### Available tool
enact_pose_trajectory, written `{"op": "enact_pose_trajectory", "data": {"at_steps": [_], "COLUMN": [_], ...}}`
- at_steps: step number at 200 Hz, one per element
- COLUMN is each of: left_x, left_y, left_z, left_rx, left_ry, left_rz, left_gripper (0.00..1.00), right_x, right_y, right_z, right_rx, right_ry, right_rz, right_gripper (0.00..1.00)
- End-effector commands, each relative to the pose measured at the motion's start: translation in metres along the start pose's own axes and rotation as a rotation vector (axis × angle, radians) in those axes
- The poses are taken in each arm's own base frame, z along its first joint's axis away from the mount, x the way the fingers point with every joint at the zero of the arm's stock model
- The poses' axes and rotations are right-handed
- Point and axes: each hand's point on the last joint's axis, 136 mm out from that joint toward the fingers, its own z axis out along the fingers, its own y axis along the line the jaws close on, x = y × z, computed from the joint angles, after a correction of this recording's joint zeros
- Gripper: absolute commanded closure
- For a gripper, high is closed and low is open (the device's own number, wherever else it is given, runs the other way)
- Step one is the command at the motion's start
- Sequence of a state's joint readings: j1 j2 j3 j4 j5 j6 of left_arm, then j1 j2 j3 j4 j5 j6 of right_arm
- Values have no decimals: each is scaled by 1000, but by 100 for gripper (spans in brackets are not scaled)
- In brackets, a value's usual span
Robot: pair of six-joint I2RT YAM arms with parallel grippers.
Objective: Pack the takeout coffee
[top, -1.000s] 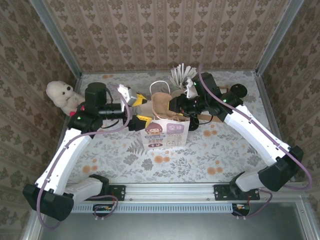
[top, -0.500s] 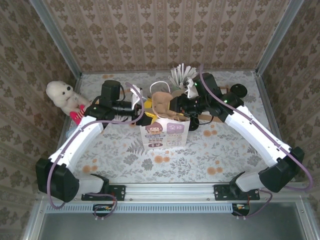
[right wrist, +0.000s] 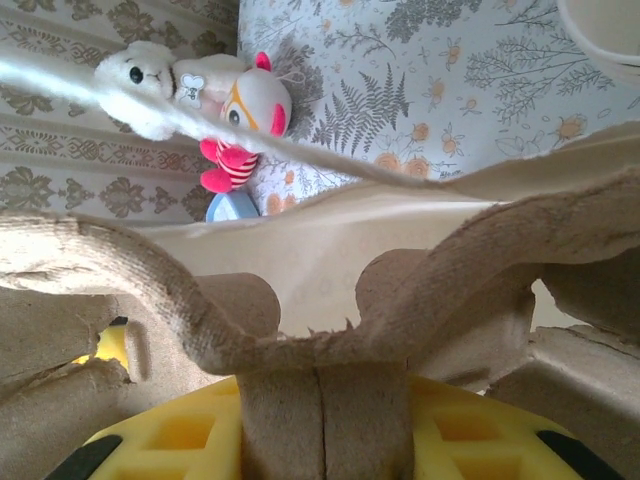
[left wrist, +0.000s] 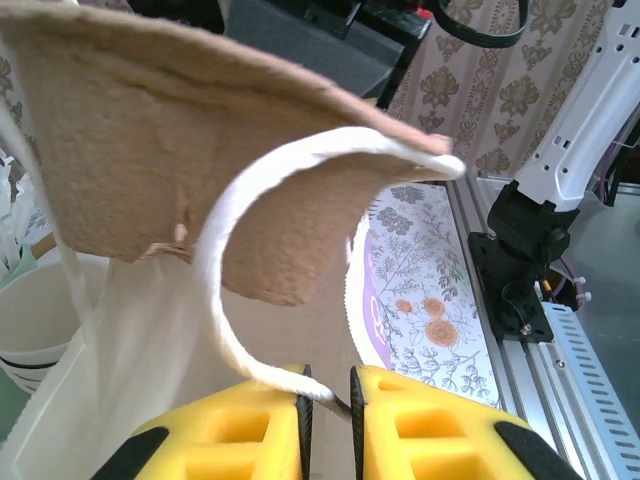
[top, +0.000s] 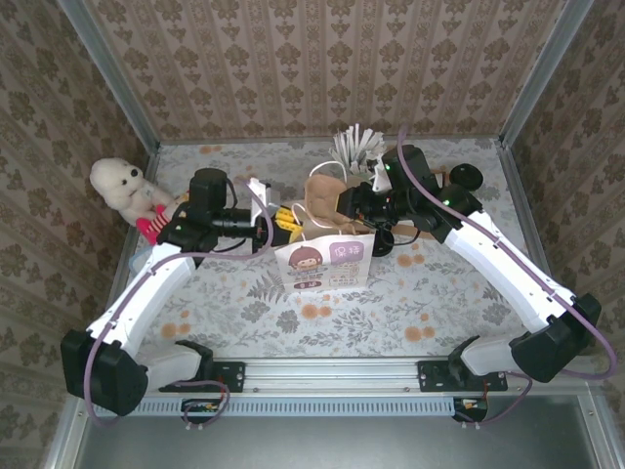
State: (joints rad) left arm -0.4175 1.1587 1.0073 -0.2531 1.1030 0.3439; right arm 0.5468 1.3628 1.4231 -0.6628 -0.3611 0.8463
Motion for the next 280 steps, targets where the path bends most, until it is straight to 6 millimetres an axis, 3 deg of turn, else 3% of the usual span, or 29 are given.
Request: {"op": "enact_pose_trajectory", "data": {"at_steps": [1,33,68,118,145,164,177,192,196,223,251,280], "left_x": [-13,-12,-24,-35,-39,-53,-73,-97,-101,-117,-113,-115], "left_y": [-15,-44,-54,-79,-80,-67,-64,-61,-57,0,69,85], "left_z": [-3,2,9,23,23,6,-13,-33,-37,-55,-47,-14], "left_rx": [26,120,130,199,182,61,-9,-112,-143,-419,-563,-423], "left_ry": [-30,-12,-16,29,42,28,-26,-103,-120,-145,-34,12], "left_rz": [52,80,134,214,230,250,256,254,248,97,-131,-133], "left_gripper": [79,74,71,63,56,41,38,20,18,11,14,15], "right_x": [2,1,0,4,8,8,7,6,7,6,7,9], "right_y": [-23,-30,-22,-29,-37,-42,-41,-36,-40,-42,-40,-38], "right_z": [-2,4,4,6,6,5,5,3,11,18,23,27], "right_rx": [93,114,83,112,169,218,241,254,279,329,364,373], "right_ry": [-19,-20,-16,2,1,-20,-37,-59,-48,-55,-40,-17], "right_rz": [39,63,59,45,17,1,-15,-45,-50,-87,-127,-152], "right_gripper": [67,67,67,67,67,67,67,67,68,67,67,67]}}
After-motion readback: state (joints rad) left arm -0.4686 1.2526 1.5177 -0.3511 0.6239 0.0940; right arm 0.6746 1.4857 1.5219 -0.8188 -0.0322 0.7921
